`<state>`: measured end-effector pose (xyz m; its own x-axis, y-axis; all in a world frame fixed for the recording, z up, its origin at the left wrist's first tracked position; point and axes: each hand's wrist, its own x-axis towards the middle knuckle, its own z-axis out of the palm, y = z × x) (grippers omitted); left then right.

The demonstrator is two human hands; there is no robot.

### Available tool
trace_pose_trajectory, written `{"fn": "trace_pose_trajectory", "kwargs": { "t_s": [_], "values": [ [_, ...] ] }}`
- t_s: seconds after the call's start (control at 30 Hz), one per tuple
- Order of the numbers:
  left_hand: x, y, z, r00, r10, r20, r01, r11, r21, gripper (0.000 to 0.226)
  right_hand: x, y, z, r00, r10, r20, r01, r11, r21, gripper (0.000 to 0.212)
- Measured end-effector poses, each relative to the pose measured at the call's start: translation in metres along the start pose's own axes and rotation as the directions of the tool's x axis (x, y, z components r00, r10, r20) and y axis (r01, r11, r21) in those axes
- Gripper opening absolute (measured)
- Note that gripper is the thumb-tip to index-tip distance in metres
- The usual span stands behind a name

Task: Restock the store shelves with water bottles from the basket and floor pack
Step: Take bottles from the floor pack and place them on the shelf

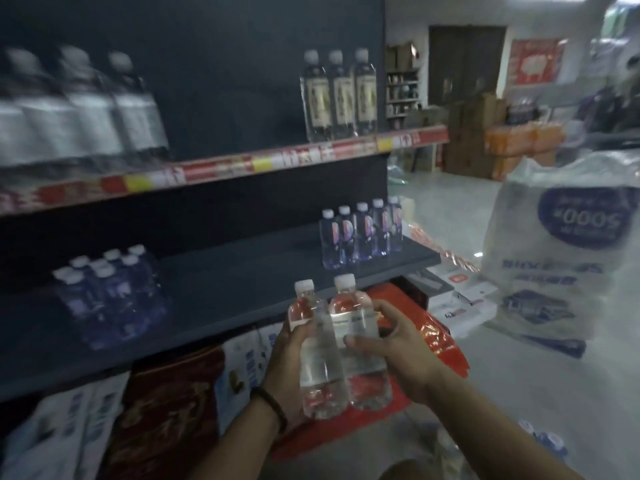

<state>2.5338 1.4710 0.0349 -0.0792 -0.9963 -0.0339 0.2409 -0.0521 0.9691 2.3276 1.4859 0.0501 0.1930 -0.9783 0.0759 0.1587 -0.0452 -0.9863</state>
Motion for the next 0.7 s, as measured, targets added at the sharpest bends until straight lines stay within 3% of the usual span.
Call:
{"fn": "trace_pose_trajectory", "kwargs": {
  "t_s": [0.17,0.33,0.47,0.7],
  "values": [
    [-0.020,0.097,-0.005,0.970,0.230,-0.082,-0.214,0.963,0.166,0.066,0.017,-0.084,0.057,0.972,-0.144,0.186,0.145,0.989,0.006,0.047],
    [-0.026,0.199,-0.020,0.923,0.365,-0.120,-0.338,0.921,0.195,0.050,0.049,-0.159,0.095,0.939,-0.169,0.300,0.206,0.974,-0.097,0.060],
    [-0.019,0.267,-0.035,0.877,0.464,-0.129,-0.419,0.867,0.270,0.044,0.080,-0.214,0.126,0.889,-0.276,0.365,0.343,0.930,-0.133,0.064],
    [0.021,0.369,-0.059,0.762,0.615,-0.203,-0.421,0.708,0.567,0.037,0.178,-0.285,0.178,0.857,-0.417,0.303,0.489,0.844,-0.223,0.063]
  ]
}}
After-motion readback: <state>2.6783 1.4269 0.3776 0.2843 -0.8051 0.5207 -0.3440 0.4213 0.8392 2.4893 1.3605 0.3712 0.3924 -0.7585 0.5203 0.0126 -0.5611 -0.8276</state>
